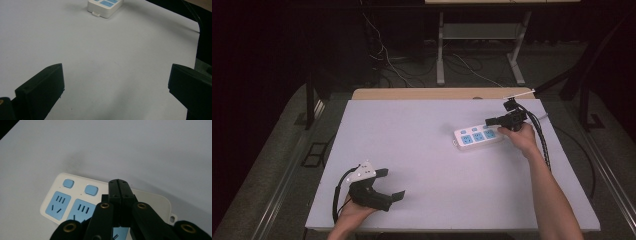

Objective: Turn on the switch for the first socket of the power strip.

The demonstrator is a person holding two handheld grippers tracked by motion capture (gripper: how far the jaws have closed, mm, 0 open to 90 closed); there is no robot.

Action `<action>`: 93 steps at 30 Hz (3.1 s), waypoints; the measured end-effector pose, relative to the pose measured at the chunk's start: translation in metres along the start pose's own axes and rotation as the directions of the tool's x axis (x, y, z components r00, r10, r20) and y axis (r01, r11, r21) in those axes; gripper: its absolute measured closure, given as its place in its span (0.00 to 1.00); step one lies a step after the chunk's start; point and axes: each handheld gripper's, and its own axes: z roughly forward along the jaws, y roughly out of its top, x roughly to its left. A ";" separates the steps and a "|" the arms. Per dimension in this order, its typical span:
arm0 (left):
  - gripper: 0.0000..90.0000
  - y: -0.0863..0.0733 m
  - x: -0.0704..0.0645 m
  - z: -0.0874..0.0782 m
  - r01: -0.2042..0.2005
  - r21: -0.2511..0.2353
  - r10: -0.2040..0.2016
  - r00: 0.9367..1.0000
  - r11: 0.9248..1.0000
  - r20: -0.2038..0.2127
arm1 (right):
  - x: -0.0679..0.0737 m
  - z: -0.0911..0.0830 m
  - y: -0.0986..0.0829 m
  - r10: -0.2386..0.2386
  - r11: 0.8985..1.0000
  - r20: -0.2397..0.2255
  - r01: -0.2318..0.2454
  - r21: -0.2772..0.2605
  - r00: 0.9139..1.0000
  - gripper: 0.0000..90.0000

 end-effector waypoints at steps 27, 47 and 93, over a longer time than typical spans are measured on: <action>0.00 0.000 -0.001 0.001 -0.008 0.004 0.009 1.000 1.000 -0.012 | -0.004 0.003 -0.009 -0.016 1.000 0.044 0.016 0.001 0.999 1.00; 0.00 0.000 0.001 0.000 0.000 0.002 0.000 1.000 1.000 -0.016 | -0.004 0.007 -0.012 -0.023 0.999 0.059 0.024 -0.027 0.998 1.00; 0.00 0.000 0.001 -0.003 0.009 -0.015 -0.009 1.000 1.000 -0.017 | 0.001 0.016 -0.016 -0.014 0.997 0.009 0.014 -0.071 1.000 1.00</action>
